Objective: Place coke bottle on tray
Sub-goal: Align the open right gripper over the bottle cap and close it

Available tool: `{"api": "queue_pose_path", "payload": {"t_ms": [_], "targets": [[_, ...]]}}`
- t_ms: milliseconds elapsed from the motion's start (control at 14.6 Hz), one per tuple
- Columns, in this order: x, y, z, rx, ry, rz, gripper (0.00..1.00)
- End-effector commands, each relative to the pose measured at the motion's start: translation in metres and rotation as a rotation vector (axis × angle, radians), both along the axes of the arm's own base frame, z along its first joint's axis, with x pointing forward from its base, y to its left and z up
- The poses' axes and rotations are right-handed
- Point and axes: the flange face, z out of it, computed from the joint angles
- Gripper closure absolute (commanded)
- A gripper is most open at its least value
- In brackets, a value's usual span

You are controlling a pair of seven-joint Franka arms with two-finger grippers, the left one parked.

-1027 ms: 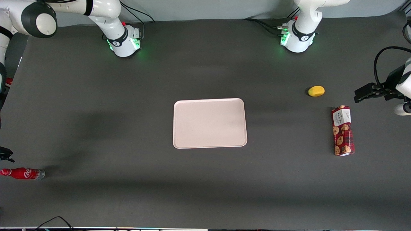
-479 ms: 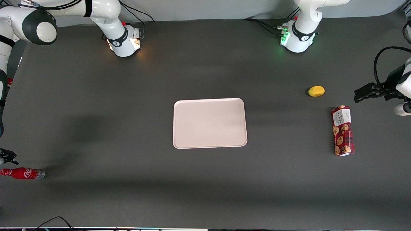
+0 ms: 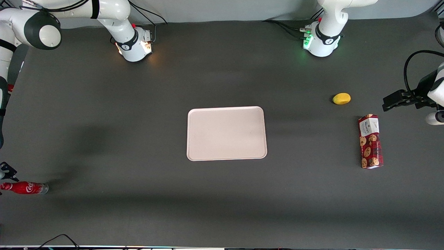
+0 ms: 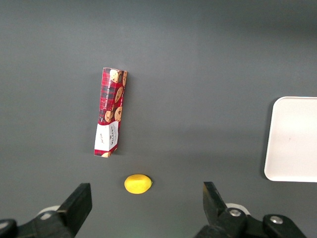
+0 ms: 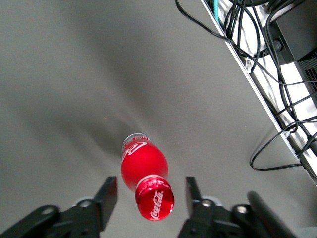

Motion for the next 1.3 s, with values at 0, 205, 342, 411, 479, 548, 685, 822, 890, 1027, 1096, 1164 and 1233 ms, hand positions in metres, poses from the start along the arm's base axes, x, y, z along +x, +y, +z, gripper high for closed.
{"api": "queue_pose_path", "payload": {"t_ms": [0, 205, 342, 411, 479, 548, 685, 822, 890, 1027, 1096, 1164, 1233], "targets": [[0.005, -0.001, 0.003, 0.006, -0.023, 0.025, 0.55], [0.005, 0.000, 0.003, 0.004, -0.022, 0.027, 0.67], [0.005, -0.001, 0.005, 0.004, -0.024, 0.024, 0.77], [0.004, -0.002, 0.006, 0.002, -0.024, 0.023, 0.85], [0.004, -0.002, 0.010, 0.001, -0.027, 0.024, 0.89], [0.004, -0.002, 0.014, 0.000, -0.028, 0.021, 0.93], [0.003, 0.005, 0.042, -0.005, -0.039, 0.014, 0.98], [0.004, 0.013, 0.050, 0.000, -0.029, 0.017, 1.00], [0.003, 0.013, 0.050, 0.002, -0.025, 0.017, 1.00], [0.003, 0.024, 0.062, 0.008, -0.011, 0.006, 1.00], [0.003, 0.028, 0.069, -0.003, -0.001, 0.005, 1.00], [0.002, 0.032, 0.078, -0.017, 0.008, 0.002, 1.00], [0.002, 0.041, 0.088, -0.020, 0.017, -0.004, 1.00]]}}
